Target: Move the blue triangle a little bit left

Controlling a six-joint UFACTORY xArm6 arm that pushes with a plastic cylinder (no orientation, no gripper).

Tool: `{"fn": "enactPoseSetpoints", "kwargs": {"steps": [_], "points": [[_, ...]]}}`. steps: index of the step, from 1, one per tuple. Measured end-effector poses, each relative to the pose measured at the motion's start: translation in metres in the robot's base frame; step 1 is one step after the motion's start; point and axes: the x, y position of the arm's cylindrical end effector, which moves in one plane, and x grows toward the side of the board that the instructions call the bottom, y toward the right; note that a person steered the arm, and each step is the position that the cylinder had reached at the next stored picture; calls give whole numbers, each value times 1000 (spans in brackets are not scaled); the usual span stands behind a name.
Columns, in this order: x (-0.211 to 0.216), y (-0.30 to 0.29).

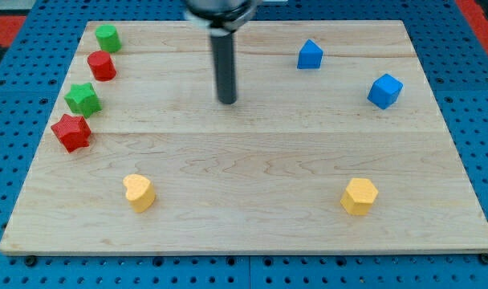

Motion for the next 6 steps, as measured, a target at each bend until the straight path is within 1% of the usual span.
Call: {"fn": "enactPoseSetpoints", "kwargs": {"steps": [1, 2, 3, 4, 5, 6], "points": [[-30, 86], [-46, 168], [-61, 170], [-58, 134], [-83, 126], [-99, 108]]}}
